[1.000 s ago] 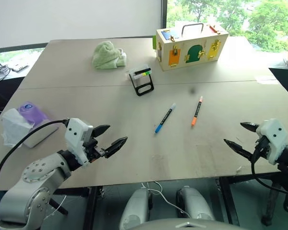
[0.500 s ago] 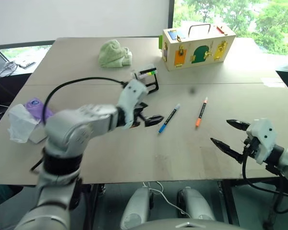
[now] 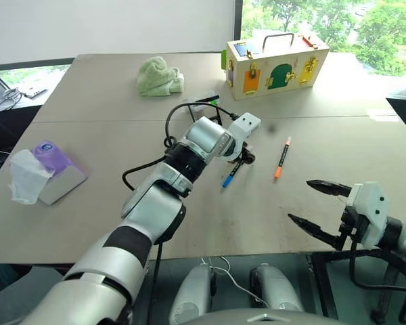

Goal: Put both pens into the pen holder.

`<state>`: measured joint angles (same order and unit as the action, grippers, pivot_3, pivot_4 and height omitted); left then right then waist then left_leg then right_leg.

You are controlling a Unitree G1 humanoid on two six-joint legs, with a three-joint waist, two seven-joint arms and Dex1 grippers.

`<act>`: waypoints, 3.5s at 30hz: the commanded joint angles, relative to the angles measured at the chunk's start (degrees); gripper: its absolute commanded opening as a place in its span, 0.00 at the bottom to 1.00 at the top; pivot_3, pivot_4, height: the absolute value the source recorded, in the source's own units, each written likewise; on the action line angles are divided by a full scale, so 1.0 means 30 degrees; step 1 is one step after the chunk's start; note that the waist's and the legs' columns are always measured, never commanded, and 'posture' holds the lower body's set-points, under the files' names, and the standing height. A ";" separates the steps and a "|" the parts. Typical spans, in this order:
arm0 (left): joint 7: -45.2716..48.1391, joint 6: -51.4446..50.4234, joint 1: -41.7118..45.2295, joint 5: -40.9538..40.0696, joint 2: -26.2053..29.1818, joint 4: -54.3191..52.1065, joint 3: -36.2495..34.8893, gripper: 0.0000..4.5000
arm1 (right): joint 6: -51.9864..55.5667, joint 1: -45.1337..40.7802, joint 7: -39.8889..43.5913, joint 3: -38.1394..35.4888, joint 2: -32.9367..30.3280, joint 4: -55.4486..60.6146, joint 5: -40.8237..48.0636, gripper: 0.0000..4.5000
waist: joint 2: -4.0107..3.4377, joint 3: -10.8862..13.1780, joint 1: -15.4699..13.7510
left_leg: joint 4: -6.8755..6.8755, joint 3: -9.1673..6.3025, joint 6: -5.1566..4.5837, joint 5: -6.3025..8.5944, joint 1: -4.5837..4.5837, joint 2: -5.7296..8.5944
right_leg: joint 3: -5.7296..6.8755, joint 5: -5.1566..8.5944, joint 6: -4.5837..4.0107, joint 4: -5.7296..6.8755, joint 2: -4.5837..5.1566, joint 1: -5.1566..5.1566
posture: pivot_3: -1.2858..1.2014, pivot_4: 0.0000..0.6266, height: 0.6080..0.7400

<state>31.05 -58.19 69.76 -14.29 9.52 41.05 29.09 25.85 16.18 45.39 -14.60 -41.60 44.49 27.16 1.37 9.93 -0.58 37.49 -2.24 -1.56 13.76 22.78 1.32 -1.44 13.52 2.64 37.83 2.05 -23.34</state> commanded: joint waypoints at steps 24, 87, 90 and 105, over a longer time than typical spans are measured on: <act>0.2348 2.8035 -0.5847 0.4479 0.3191 -0.6016 -0.9486 0.02 | -0.0367 -0.5822 -0.3553 0.3040 0.2673 -0.0833 -0.1008 1.00 | -0.0003 0.0021 -0.0166 | 0.0025 -0.0010 0.0091 -0.0050 0.0083 0.0040 | 0.0028 -0.0047 -0.0075 0.0007 0.0178 -0.0057 | 0.52 0.24 1.00; -0.4703 0.4018 -0.6441 -1.4538 -0.3088 -1.1950 -1.6199 0.02 | 0.7352 -1.2098 -0.9612 0.5260 0.6590 -0.1446 0.1508 1.00 | -0.0013 0.0018 0.0577 | 0.0315 -0.0297 -0.0051 0.0026 0.0278 0.0122 | 0.0205 -0.0071 -0.0005 0.0133 0.0144 -0.0083 | 0.52 0.24 1.00; -0.5120 0.2796 -0.7215 -1.5519 -0.3003 -1.3332 -1.5872 0.02 | 0.8049 -1.3640 -0.9977 0.5462 0.7817 -0.2981 0.1849 1.00 | -0.0013 0.0018 0.0411 | 0.0313 -0.0274 0.0000 -0.0003 0.0286 0.0136 | 0.0212 -0.0070 -0.0003 0.0118 0.0142 -0.0091 | 0.52 0.24 1.00; -0.4112 0.2672 -0.9034 -1.5070 -0.1320 -1.5589 -1.4257 0.00 | 1.0196 -1.5475 -0.9582 0.4790 0.7982 -0.3649 0.3145 0.00 | -0.0029 0.0012 0.0430 | 0.0287 -0.0239 0.0000 -0.0004 0.0296 0.0141 | 0.0203 -0.0071 -0.0007 0.0089 0.0138 -0.0111 | 0.52 0.24 1.00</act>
<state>17.29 -51.18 42.75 -60.39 4.81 -3.49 -14.84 56.42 -29.03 15.28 0.06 -17.31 29.62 34.49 1.29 9.96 0.71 38.35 -2.96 -1.56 13.75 23.67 1.75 -0.82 13.30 2.62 38.10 2.46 -23.68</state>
